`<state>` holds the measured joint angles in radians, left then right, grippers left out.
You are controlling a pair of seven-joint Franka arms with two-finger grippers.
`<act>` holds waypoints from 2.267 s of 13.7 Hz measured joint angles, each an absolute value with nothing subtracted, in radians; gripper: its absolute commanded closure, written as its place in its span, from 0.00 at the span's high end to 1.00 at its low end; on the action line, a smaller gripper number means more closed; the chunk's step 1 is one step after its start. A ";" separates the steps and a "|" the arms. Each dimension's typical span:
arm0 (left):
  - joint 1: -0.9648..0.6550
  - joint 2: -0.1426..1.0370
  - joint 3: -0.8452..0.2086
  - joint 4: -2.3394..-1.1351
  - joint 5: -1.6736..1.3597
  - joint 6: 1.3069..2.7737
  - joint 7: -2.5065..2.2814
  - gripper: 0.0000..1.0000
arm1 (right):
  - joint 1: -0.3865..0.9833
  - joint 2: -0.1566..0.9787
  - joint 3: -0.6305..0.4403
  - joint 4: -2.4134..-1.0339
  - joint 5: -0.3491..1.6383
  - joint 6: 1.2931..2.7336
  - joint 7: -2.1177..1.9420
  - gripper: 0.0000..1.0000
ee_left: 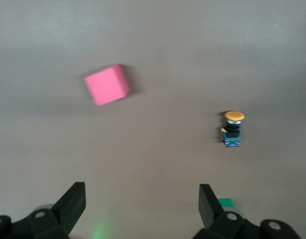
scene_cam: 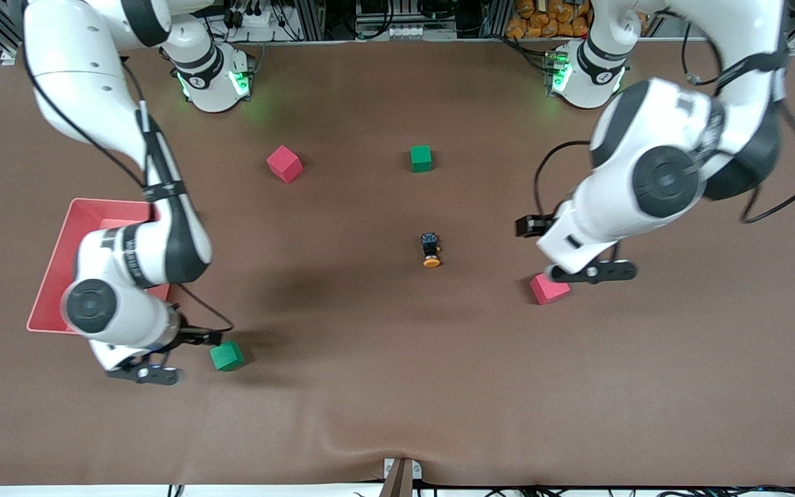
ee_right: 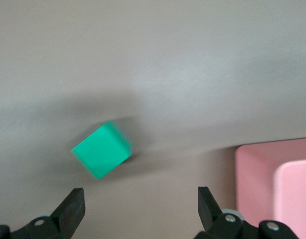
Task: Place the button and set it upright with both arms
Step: 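Lower the left gripper over the button while the right arm withdraws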
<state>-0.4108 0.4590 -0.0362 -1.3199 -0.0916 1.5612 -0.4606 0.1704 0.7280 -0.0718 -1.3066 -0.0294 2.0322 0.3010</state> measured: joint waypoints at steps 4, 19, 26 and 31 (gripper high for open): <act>-0.475 0.548 -0.036 -1.290 -0.161 1.643 -0.552 1.00 | 0.112 0.664 -0.071 -1.341 -0.029 2.027 0.226 1.00; -0.634 0.767 -0.036 -1.288 -0.167 1.902 -0.816 1.00 | 0.024 0.076 -0.064 -2.067 -0.030 2.087 -0.010 1.00; -0.648 0.830 -0.035 -1.309 -0.168 1.963 -0.837 1.00 | 0.015 -0.061 -0.057 -2.090 -0.030 2.002 -0.050 1.00; -0.671 0.855 -0.036 -1.350 -0.168 2.020 -0.836 1.00 | 0.015 -0.060 -0.058 -1.852 -0.030 1.750 -0.074 1.00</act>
